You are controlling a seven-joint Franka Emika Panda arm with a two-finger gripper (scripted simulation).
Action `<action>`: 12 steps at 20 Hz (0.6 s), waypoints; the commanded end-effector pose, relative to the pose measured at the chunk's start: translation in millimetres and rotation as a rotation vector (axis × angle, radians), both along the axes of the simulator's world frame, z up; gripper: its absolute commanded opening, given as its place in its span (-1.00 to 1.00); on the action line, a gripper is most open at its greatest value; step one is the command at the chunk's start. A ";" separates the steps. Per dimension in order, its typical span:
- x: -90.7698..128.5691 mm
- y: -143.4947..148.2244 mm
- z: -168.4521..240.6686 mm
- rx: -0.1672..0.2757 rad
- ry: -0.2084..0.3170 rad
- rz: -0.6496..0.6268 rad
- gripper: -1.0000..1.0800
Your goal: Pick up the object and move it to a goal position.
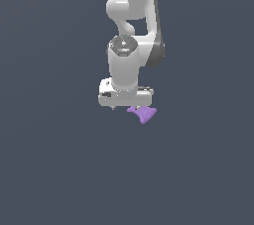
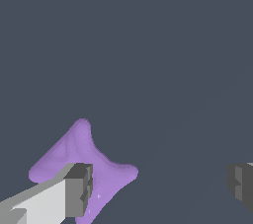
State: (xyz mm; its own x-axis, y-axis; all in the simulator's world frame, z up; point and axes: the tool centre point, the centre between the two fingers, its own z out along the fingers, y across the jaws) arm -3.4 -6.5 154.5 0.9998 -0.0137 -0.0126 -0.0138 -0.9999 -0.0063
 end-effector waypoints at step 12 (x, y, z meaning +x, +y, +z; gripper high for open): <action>-11.2 -30.6 -11.0 -0.028 0.042 -0.016 0.92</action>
